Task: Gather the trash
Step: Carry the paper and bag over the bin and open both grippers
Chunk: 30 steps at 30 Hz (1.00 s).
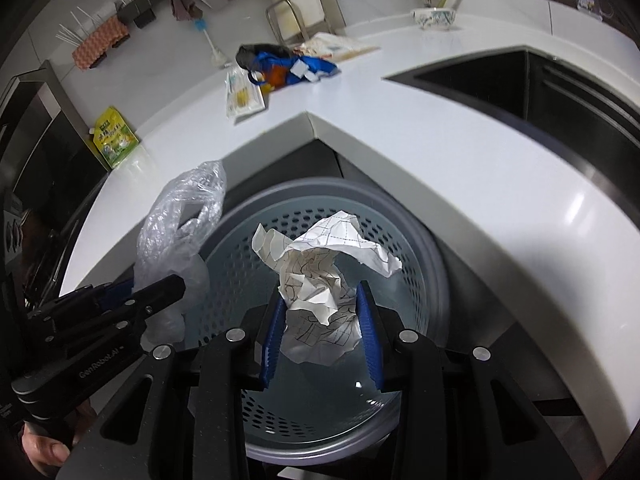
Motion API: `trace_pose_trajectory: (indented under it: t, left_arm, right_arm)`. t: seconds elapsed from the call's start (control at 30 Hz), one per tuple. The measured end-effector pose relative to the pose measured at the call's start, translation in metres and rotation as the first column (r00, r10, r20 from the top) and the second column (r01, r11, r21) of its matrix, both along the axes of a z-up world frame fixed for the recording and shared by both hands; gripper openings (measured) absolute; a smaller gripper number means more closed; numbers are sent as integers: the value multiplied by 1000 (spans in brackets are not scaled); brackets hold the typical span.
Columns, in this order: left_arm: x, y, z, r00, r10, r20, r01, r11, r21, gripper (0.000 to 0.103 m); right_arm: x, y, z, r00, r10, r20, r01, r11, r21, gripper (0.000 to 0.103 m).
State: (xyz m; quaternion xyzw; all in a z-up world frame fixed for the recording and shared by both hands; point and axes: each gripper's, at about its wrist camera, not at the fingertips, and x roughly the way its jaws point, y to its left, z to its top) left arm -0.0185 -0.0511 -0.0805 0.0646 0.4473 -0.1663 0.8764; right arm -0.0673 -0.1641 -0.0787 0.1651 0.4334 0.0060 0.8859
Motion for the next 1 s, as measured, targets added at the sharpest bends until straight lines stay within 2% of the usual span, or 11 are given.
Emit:
trace_pose_trajectory:
  t: [0.1,0.17,0.23,0.27,0.3,0.33,0.8,0.93,1.0]
  left_arm:
    - [0,2,-1,1000,6,-2,-6,1000,-2,32]
    - [1,2,-2,1000,7,-1,-7,1000,-1,35]
    - [1,2,-1,1000,8,2,-8,1000,-3,46]
    - [1,3,-1,1000,10,5,-10,1000,-5,51]
    - [0,3,0,1000,13,11,-12,1000,-8,61]
    - [0,4,1,1000,16,19,-16,1000,-11,65]
    - [1,12,0,999,33,2,-33,999,-18,66]
    - [3,14,3,999,38,9,-38,999,-24,74]
    - [3,15,6,999,44,16,-43,999,-29,75]
  right_arm:
    - [1,0,-3,1000,5,-4,-5,1000,6,34]
    - [1,0,-3,1000,7,-4,-7,1000,2,38]
    - [0,1,-3,1000,9,1,-9,1000,-2,45]
    - [-1,1,-2,1000,6,5,-6,1000,-6,52]
    - [-1,1,-1,1000,5,10,-5,1000,-8,57]
    - [-1,1,0,1000,4,12,-4,1000,-9,58]
    - [-5,-3,3,1000,-10,14,10,1000,-16,58]
    - [-4,-4,4,1000,-5,16,5,1000,-15,58]
    - [-3,-4,5,1000,-2,21,2,1000,-15,58]
